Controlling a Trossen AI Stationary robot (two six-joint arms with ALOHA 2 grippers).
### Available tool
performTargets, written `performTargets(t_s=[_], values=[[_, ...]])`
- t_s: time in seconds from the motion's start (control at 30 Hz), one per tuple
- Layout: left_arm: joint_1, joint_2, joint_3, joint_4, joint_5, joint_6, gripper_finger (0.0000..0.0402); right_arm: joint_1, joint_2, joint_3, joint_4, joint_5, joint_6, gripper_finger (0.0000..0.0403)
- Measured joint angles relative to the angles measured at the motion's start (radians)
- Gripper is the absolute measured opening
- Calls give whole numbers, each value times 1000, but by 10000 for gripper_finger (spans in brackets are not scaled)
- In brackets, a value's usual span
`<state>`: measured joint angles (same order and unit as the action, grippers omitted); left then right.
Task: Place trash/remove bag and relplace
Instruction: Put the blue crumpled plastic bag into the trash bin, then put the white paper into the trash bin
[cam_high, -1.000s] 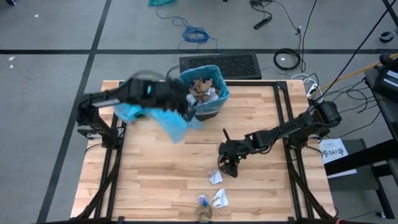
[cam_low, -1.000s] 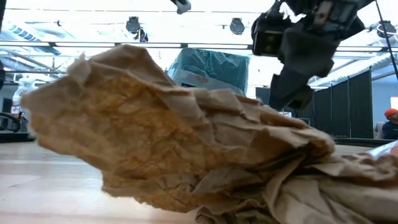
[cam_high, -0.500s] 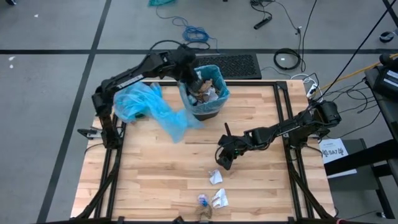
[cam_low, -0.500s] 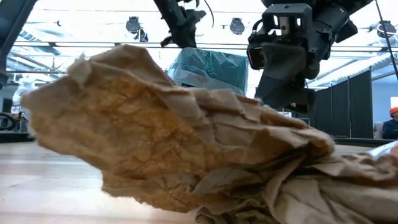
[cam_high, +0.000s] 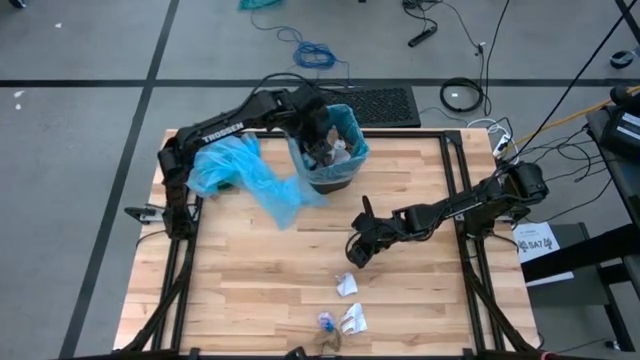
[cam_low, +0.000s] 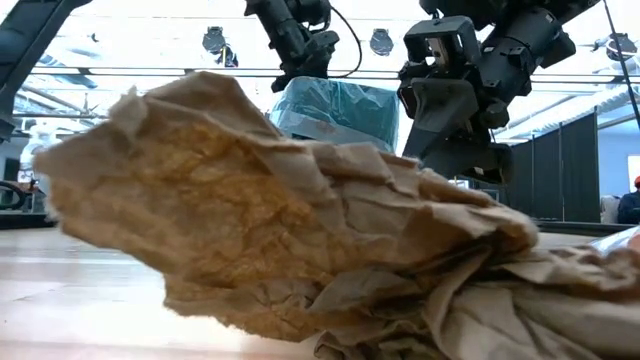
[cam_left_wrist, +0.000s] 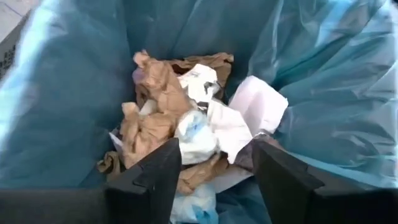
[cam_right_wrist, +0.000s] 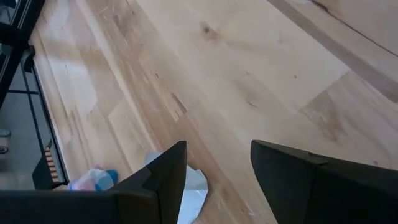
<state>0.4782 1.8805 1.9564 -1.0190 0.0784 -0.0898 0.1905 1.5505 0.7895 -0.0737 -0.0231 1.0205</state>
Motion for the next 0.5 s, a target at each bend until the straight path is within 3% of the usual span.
performTargets(t_s=[0.27,0.5], values=[[-10,-94,1,-78,3,-36,203,-1,0,-1,89,0,-80,171],[-63,-187,2,-274,2,-147,203,-1,0,-1,116,-33,-203,171]])
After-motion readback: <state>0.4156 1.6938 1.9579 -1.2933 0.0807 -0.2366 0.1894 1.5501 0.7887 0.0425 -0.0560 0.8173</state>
